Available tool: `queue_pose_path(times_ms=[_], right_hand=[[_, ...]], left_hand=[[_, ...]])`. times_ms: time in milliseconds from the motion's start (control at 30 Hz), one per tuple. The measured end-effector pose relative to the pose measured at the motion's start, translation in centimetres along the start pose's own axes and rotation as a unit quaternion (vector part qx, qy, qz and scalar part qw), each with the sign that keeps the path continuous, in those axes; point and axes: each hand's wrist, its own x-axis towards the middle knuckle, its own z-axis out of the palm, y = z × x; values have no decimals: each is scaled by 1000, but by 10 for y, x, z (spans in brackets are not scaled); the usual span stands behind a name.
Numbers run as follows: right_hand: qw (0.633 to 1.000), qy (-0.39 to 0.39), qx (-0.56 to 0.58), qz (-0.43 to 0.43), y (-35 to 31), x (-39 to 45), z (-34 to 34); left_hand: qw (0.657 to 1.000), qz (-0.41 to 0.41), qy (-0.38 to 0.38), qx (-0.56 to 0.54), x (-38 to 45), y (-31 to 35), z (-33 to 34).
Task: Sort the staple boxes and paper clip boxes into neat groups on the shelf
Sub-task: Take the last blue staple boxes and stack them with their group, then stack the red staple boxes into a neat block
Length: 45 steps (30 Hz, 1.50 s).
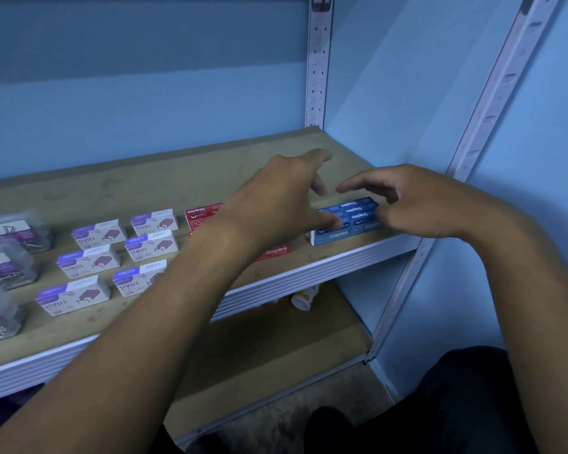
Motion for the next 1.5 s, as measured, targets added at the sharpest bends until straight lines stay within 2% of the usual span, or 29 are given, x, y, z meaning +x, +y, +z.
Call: queue_pose_path(times_ms=[133,233,500,733,900,1067,1500], right_hand=[[997,64,25,-32,-10,3,2],[993,87,46,-62,-23,10,7],[991,63,50,-107,-62,34,26],[990,33,43,-128,-78,48,39],[990,3,29,-140,-83,55,48],[991,-20,17,-130,-84,59,55],[992,8,-19,-122,-89,57,60]], left_hand=[[999,-3,47,26,-14,-10,-25],[997,-29,52,47,-28,-25,-41],[993,-88,52,63,-59,-58,-65],[993,-97,32,56,-70,-73,-71],[993,-104,-28,44,-72,-78,-71],[993,-99,-32,49,-70,-79,-66],[994,-80,-13,70,-66,-74,-62]])
